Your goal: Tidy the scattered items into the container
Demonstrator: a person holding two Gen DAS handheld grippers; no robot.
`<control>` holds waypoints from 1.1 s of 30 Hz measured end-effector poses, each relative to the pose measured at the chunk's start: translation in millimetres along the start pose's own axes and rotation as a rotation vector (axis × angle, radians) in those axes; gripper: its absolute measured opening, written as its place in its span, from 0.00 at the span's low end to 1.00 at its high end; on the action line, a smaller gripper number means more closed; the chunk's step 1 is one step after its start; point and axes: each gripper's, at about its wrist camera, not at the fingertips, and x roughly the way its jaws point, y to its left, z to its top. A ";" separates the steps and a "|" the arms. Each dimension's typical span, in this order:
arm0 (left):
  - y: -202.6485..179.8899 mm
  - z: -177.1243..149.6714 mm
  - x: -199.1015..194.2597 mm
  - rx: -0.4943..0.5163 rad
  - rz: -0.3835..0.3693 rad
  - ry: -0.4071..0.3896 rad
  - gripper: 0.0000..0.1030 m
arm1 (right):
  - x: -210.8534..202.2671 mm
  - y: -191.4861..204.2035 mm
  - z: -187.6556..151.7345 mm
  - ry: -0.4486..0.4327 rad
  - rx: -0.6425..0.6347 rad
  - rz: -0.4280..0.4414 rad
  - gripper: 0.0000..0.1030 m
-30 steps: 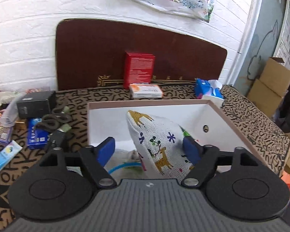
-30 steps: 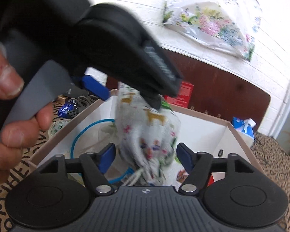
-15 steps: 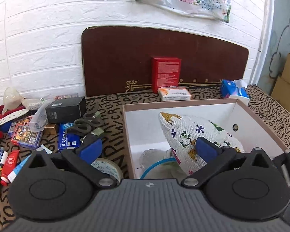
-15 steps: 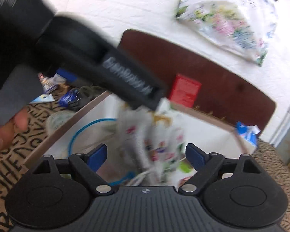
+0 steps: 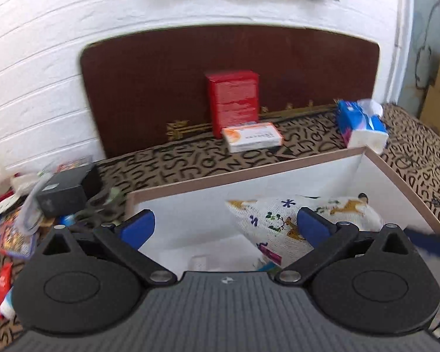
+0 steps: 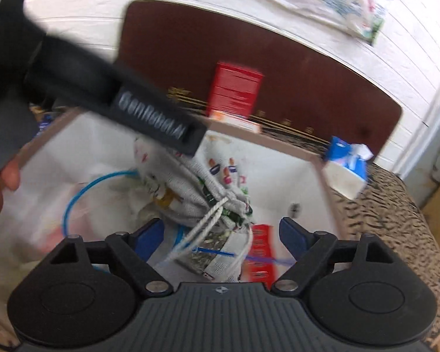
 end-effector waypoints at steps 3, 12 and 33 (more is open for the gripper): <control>9.4 1.8 -1.3 -0.021 -0.035 0.017 1.00 | 1.0 -18.4 0.8 0.007 0.013 -0.045 0.87; 47.7 -29.8 -21.6 0.004 -0.002 0.019 1.00 | -1.7 -15.1 -20.0 0.002 0.011 -0.019 0.99; 39.8 -80.4 -78.3 -0.091 0.030 -0.036 1.00 | -91.4 53.4 -63.7 -0.245 0.175 -0.012 1.00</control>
